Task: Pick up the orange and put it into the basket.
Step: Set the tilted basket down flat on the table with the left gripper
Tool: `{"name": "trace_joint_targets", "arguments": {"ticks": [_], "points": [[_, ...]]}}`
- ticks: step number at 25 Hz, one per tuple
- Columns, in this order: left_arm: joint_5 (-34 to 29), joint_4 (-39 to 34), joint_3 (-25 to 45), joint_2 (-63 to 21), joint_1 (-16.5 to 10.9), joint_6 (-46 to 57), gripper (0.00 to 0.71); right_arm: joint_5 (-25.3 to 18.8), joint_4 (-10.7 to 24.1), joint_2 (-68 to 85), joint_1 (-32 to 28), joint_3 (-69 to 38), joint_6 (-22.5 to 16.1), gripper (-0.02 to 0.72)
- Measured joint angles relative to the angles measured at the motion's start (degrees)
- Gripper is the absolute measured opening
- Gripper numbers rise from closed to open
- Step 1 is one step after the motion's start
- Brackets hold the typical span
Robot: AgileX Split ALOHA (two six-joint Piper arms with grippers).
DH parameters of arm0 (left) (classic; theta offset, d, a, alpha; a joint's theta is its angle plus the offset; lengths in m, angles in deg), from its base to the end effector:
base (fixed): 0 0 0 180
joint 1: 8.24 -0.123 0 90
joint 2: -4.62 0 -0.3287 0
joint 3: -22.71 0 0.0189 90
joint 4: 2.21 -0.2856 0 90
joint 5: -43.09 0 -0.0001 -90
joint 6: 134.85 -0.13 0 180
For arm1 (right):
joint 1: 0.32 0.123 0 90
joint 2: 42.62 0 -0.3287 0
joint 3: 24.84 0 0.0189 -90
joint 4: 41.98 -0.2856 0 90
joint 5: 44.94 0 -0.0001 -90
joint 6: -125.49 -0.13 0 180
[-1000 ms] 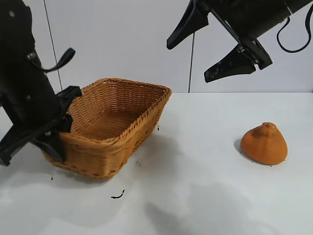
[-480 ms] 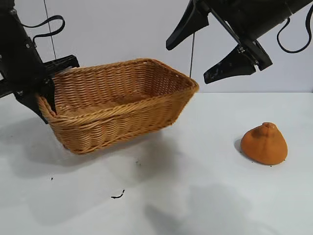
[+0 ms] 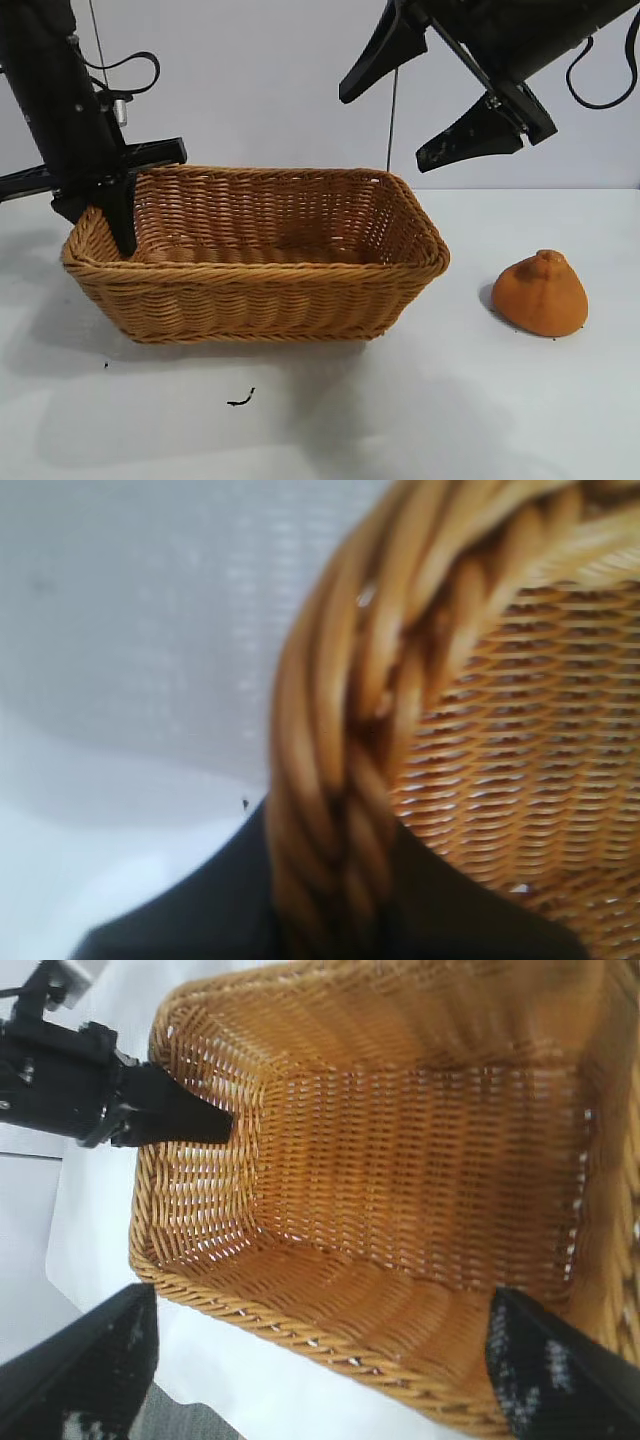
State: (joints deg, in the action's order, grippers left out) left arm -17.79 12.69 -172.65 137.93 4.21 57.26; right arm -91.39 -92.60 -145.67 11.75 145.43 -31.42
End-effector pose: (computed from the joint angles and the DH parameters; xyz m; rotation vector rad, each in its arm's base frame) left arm 0.4731 -0.1344 0.1184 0.1837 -3.0874 0.3532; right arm 0.3800 0.1558 0.2602 -0.1278 2.5717 0.9538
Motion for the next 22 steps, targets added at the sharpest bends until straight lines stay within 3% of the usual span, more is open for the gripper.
{"name": "trace_joint_targets", "arguments": {"ticks": [6,8,10,12,14,17,22], "points": [[0.32,0.73,-0.49,2.01,-0.11,-0.89,0.092,0.0,0.0,0.0,0.0,0.0,0.0,0.61],[0.32,0.92,-0.49,2.09,-0.11,-0.92,0.132,0.0,0.0,0.0,0.0,0.0,0.0,0.61],[0.43,1.0,-0.49,2.67,-0.11,-1.02,0.241,0.0,0.0,0.0,0.0,0.0,0.0,0.61],[0.43,1.65,-0.49,2.83,0.02,-1.33,0.458,0.05,0.0,0.0,0.0,0.0,0.0,0.61],[0.5,1.76,-0.49,2.55,0.02,-1.37,0.595,0.05,0.0,0.0,0.0,0.0,0.0,0.61],[0.49,1.38,-1.01,1.53,0.02,-1.37,0.67,0.1,0.0,0.0,0.0,0.0,0.0,0.61],[-0.17,1.09,-4.32,-1.65,0.02,-1.37,0.691,0.1,0.0,0.0,0.0,0.0,0.0,0.61]]}}
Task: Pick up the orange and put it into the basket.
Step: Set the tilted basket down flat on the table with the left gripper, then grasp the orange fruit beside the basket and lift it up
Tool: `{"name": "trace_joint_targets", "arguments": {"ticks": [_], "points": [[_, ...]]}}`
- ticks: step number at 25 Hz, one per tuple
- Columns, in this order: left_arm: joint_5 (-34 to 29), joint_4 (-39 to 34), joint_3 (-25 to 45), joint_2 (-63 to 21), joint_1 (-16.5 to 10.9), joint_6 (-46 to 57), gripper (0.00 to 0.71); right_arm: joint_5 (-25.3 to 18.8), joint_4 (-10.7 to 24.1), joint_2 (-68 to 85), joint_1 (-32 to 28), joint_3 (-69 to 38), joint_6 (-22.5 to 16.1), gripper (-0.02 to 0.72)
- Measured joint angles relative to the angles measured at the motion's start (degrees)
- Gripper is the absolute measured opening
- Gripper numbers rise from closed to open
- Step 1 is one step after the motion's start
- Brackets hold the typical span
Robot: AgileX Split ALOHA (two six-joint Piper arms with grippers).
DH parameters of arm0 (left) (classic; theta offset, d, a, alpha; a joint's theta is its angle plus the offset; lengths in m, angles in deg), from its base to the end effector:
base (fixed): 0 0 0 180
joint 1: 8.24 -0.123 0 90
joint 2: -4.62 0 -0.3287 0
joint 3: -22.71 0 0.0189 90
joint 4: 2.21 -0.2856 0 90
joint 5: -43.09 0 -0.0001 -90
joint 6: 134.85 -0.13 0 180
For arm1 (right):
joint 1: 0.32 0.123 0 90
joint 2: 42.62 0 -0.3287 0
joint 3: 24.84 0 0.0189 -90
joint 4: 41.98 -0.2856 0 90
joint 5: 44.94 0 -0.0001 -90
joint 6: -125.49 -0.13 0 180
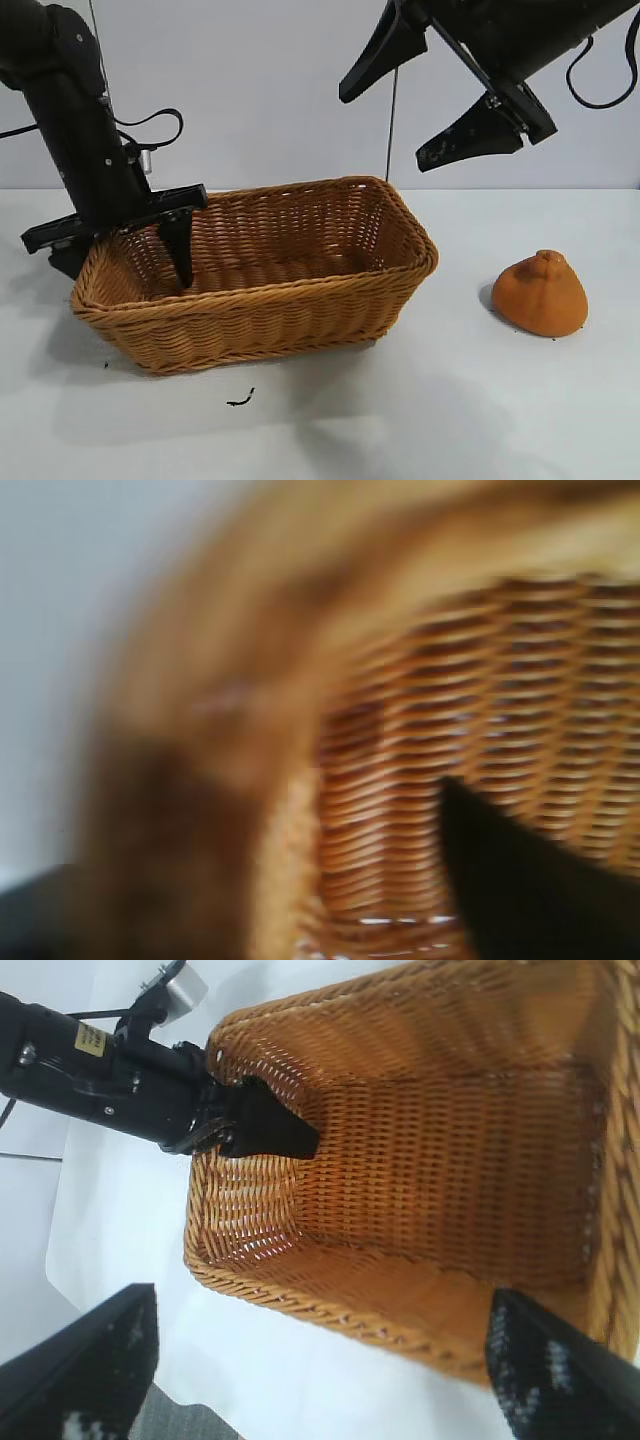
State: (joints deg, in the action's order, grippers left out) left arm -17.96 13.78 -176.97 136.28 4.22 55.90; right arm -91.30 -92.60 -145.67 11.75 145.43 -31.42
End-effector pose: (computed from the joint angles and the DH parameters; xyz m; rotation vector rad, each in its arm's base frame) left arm 0.4890 -0.1402 0.1542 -0.1386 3.0428 -0.4156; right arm 0.3802 0.1557 0.2603 -0.1269 2.5707 0.9527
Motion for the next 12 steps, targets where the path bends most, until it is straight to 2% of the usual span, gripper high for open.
{"name": "trace_joint_targets", "arguments": {"ticks": [12], "points": [[-7.53,-4.47,-12.4,-2.74,-0.05,-1.45,0.694,0.0,0.0,0.0,0.0,0.0,0.0,0.61]]}}
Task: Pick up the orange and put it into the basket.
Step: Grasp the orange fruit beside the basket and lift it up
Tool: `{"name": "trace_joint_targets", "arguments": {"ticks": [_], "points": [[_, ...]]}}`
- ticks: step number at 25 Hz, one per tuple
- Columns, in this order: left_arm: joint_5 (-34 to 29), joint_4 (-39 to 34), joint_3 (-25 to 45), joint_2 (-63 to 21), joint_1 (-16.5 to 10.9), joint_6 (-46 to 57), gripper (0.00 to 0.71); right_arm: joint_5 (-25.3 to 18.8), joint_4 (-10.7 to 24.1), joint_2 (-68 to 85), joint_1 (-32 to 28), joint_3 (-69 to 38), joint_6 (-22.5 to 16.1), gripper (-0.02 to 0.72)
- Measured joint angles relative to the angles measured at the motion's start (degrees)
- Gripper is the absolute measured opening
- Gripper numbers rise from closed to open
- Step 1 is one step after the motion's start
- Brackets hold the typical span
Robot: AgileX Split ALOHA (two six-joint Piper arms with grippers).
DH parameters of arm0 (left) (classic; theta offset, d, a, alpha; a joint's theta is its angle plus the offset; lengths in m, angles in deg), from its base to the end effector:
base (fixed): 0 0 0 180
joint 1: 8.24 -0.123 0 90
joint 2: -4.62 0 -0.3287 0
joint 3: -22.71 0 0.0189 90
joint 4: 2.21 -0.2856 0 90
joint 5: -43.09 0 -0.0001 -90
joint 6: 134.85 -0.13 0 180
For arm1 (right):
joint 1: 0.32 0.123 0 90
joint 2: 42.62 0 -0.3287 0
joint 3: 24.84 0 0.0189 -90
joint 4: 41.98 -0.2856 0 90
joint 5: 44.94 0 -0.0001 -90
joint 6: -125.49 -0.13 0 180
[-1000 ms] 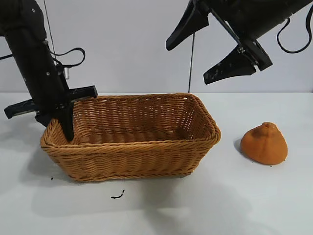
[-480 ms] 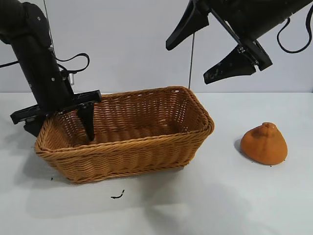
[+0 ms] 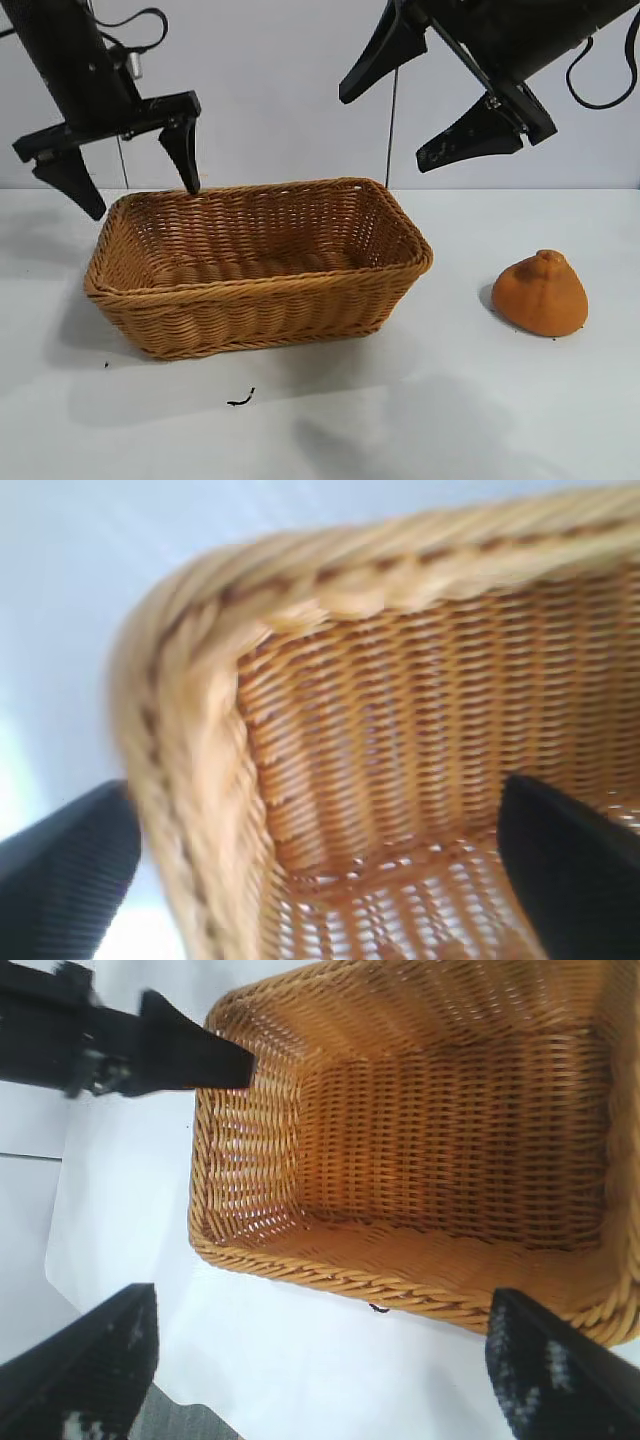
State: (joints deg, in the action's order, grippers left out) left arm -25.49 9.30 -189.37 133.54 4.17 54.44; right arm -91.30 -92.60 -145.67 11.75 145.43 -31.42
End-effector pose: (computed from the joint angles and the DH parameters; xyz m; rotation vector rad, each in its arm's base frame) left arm 0.5078 -0.1365 0.2401 0.0071 2.9087 -0.3514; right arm 0.3802 0.1557 0.2603 -0.1269 2.5707 0.9527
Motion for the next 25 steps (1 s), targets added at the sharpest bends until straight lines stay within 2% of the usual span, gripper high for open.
{"name": "trace_joint_targets", "arguments": {"ticks": [3,6,16,20,25], "points": [[-0.68,-3.66,-0.5,-0.17,0.0,-0.35,0.694,0.0,0.0,0.0,0.0,0.0,0.0,0.61],[-0.9,-6.83,-0.57,-0.73,-1.28,-0.56,0.695,0.0,0.0,0.0,0.0,0.0,0.0,0.61],[-1.04,-9.35,0.12,-7.02,-12.62,-2.56,0.696,0.0,0.0,0.0,0.0,0.0,0.0,0.61],[-1.01,-9.39,4.91,-12.89,-13.41,-4.3,0.696,0.0,0.0,0.0,0.0,0.0,0.0,0.61],[-1.01,-9.07,16.88,-22.94,-13.33,-6.21,0.696,0.0,0.0,0.0,0.0,0.0,0.0,0.61]]}}
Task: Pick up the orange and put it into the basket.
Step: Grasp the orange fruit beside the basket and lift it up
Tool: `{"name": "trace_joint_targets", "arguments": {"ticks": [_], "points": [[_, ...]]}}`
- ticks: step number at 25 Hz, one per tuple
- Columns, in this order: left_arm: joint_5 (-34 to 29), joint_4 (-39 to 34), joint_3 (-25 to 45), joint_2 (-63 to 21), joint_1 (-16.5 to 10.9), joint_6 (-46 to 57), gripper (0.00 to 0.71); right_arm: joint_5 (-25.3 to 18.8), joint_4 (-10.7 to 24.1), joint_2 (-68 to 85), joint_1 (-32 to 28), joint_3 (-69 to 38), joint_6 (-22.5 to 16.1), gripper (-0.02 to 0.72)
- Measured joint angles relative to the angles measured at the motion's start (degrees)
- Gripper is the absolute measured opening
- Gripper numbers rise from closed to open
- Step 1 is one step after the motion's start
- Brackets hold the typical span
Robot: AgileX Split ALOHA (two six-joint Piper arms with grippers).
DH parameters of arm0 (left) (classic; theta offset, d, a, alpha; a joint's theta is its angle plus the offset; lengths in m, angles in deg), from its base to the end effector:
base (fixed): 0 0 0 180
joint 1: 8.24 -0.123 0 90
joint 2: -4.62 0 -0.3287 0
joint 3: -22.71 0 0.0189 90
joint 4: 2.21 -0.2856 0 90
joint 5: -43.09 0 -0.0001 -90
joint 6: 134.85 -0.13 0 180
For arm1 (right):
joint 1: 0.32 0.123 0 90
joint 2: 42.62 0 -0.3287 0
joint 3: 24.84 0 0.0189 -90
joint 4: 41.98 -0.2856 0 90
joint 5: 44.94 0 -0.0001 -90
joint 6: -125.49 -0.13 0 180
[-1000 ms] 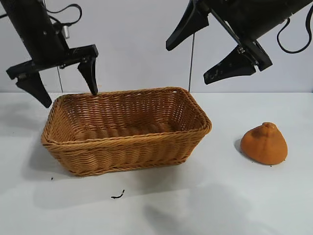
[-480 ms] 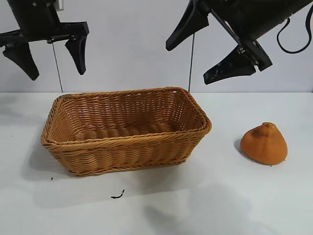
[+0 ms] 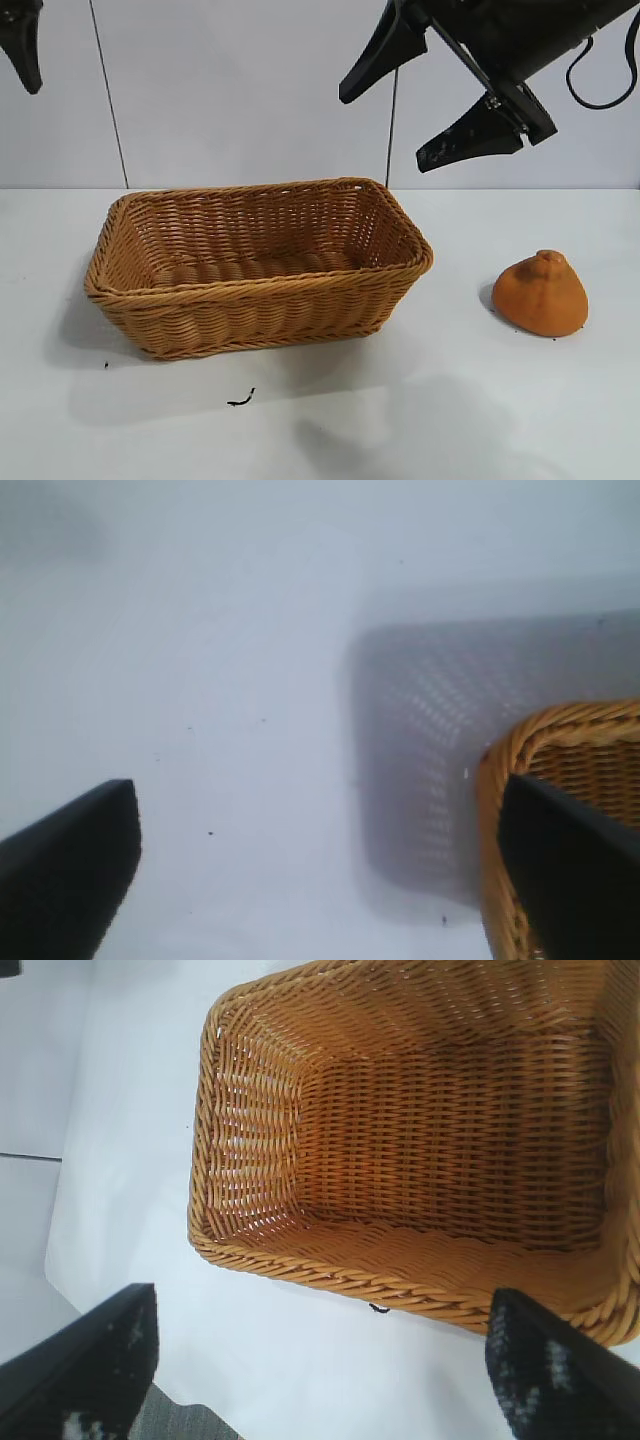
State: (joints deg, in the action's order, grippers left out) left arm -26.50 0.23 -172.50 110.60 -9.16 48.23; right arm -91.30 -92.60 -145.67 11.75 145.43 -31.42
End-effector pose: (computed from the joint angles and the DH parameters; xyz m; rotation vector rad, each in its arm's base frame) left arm 0.4200 0.0016 0.3317 -0.1088 2.7968 -0.0686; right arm 0.3802 0.1557 0.2603 -0.1269 2.5707 0.9527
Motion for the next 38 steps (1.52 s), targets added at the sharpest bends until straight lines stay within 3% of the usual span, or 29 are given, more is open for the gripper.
{"name": "trace_joint_targets", "arguments": {"ticks": [10,18,25,32,35,38], "points": [[-0.07,0.0,31.9,-32.97,0.0,-2.55,0.696,-0.17,0.0,0.0,0.0,0.0,0.0,0.61],[0.88,-0.06,53.35,-60.41,0.0,-2.73,0.696,-0.17,0.0,0.0,0.0,0.0,0.0,0.61],[6.13,0.07,63.31,-81.08,0.0,-2.74,0.696,-0.34,0.0,-0.04,0.0,0.0,0.0,0.61],[8.22,0.84,64.65,-92.21,0.0,-2.74,0.696,-0.54,0.52,-0.04,0.0,0.0,0.0,0.61],[8.27,1.33,64.8,-96.24,0.0,-2.74,0.696,-0.87,3.48,-0.04,0.0,1.05,-0.49,0.61],[8.33,1.5,64.8,-99.35,0.0,-3.08,0.696,-2.49,11.95,-0.04,0.0,4.76,-5.36,0.61]]}}
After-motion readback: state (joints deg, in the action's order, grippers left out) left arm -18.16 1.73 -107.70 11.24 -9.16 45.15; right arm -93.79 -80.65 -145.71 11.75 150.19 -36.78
